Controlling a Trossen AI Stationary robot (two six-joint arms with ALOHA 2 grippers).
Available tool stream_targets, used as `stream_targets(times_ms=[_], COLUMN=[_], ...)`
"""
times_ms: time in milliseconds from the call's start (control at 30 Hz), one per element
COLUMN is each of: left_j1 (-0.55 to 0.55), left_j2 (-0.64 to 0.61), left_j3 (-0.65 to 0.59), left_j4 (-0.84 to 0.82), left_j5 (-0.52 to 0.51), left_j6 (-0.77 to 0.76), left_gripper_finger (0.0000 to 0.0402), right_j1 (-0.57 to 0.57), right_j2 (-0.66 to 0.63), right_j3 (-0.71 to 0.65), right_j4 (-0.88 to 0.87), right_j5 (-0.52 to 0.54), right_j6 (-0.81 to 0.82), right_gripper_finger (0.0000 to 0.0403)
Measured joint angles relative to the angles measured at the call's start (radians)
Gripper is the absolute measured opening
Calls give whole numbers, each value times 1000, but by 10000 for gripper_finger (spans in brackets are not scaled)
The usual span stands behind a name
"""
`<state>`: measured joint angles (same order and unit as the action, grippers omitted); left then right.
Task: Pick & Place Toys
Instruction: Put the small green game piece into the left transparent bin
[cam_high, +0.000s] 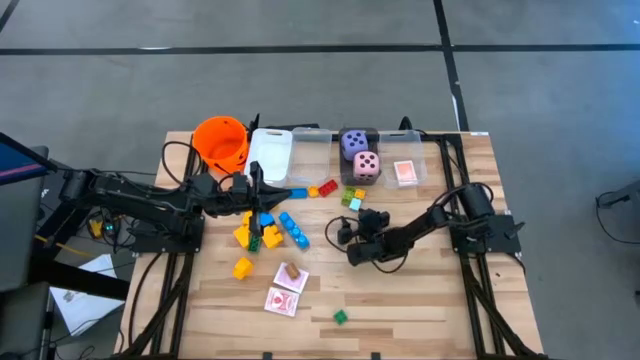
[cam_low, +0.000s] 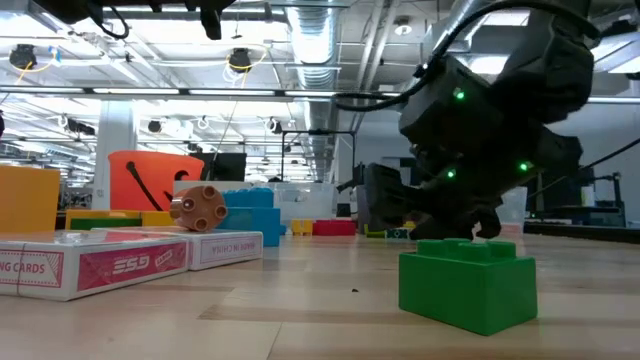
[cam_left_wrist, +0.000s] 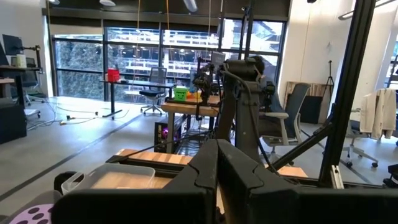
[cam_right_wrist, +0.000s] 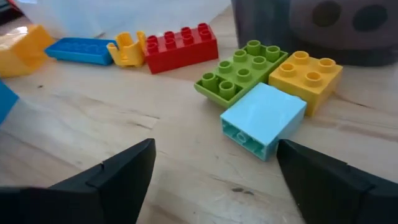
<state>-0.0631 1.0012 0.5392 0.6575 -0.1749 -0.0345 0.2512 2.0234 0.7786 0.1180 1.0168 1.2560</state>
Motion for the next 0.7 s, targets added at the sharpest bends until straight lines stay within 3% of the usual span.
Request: stream_targets(times_ms=[167,700], left_j1=[0,0], left_j2=[0,0], left_j3=[0,0], left_j4=[0,-4], left_j5=[0,1], left_j6=[0,-26], left_gripper_finger=[0,0], right_j1=[6,104], right_j2=[-2,5], right_j3=[7,8], right_j4=[-149,-305], right_j5=[7,70], right_j6=[168,341], right_gripper_finger=[307,302])
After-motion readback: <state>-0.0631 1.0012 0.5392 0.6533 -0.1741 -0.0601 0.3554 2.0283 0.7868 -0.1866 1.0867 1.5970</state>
